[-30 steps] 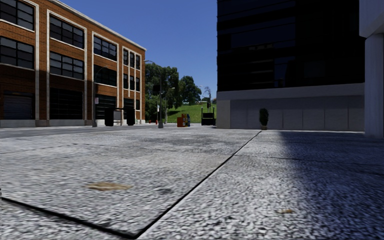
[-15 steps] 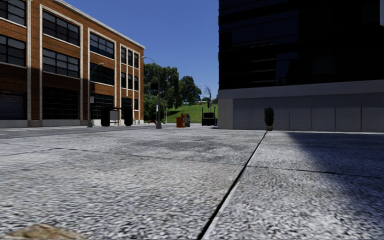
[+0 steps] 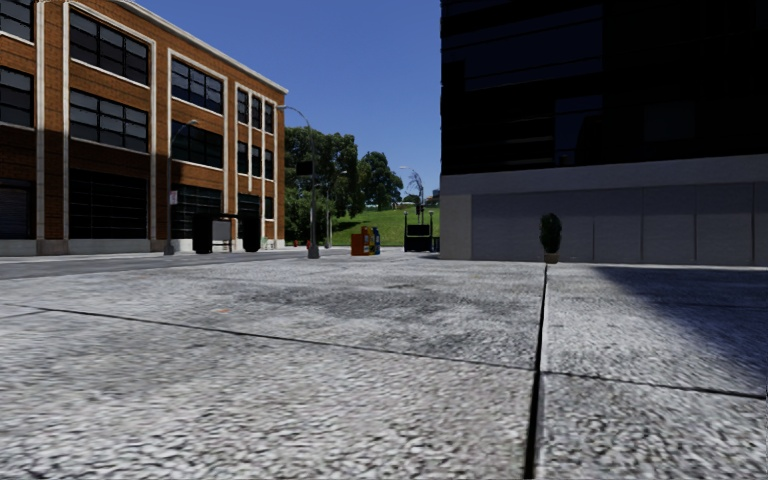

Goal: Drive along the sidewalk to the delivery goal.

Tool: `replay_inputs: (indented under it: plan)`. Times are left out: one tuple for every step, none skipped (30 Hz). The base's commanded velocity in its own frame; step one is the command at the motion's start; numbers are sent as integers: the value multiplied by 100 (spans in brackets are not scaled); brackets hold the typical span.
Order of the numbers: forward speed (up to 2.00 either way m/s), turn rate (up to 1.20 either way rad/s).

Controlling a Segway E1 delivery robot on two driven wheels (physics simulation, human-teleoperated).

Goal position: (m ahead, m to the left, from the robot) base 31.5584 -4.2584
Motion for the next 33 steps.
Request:
replay_inputs:
  plan:
    - [200, 0]
    - [200, 0]
    - [200, 0]
    - [200, 0]
    - [200, 0]
    - [200, 0]
    - [200, 0]
    - [200, 0]
    - [200, 0]
    - [200, 0]
    - [200, 0]
    - [200, 0]
    - [200, 0]
    - [200, 0]
    - [200, 0]
    - [200, 0]
    - [200, 0]
    - [200, 0]
    - [200, 0]
    - [200, 0]
    - [200, 0]
    - [200, 0]
    - [200, 0]
    - [200, 0]
    - [200, 0]
    - [200, 0]
    - [200, 0]
    - [200, 0]
    - [200, 0]
    - [200, 0]
    - [200, 0]
    - [200, 0]
    - [200, 0]
